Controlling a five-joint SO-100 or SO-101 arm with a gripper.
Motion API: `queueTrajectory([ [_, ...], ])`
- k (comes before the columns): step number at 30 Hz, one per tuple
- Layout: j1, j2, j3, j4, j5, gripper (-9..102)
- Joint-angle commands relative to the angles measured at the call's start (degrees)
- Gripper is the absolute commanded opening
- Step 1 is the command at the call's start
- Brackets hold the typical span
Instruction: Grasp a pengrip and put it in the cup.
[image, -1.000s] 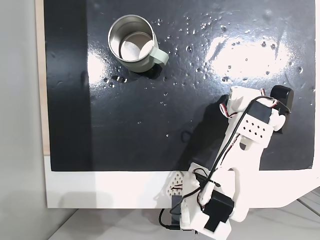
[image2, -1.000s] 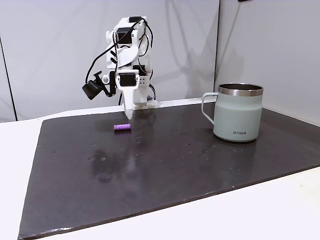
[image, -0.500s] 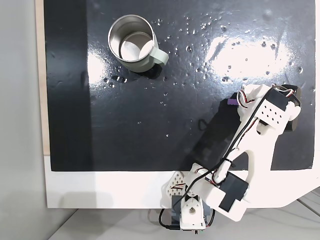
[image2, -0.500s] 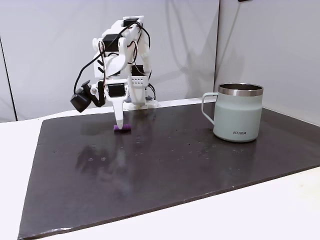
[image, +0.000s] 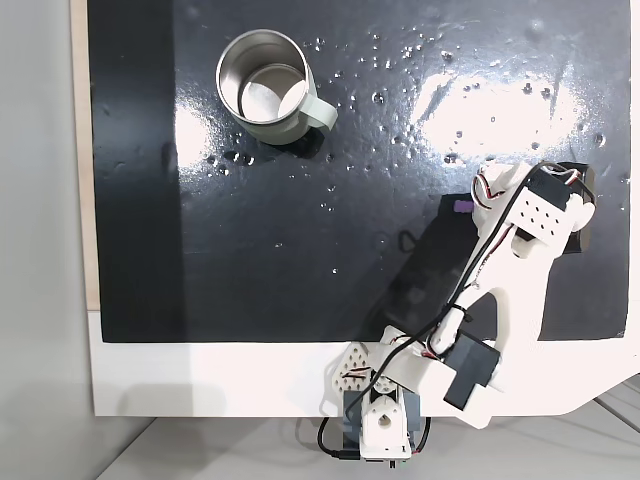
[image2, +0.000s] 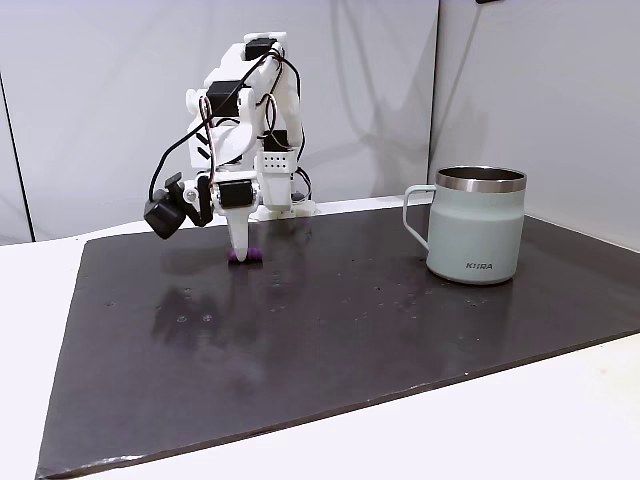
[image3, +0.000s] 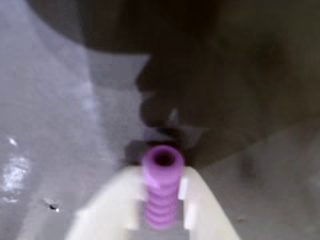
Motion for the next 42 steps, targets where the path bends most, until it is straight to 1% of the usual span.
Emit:
queueTrajectory([
  [1, -1.1, -0.2, -1.7, -0.4, 1.4, 0],
  [5, -3.0, 2.8, -1.7, 0.9, 3.8, 0],
  [10, -8.3, 12.5, -1.7, 5.4, 8.3, 0],
  [13, -13.7, 20.0, -1.8, 8.5, 12.1, 0],
  [17, -23.3, 30.1, -6.6, 12.7, 16.4, 0],
  [23, -37.4, 37.2, -13.0, 12.7, 18.9, 0],
  [27, -41.6, 38.1, -12.0, 8.5, 19.2, 0],
  [30, -43.6, 38.2, -10.2, 3.2, 19.1, 0],
  [37, -47.2, 41.7, -2.4, -17.3, 18.7, 0],
  [39, -47.3, 39.4, -2.9, -21.3, 18.7, 0],
  [42, -47.9, 35.3, -4.7, -24.3, 18.9, 0],
])
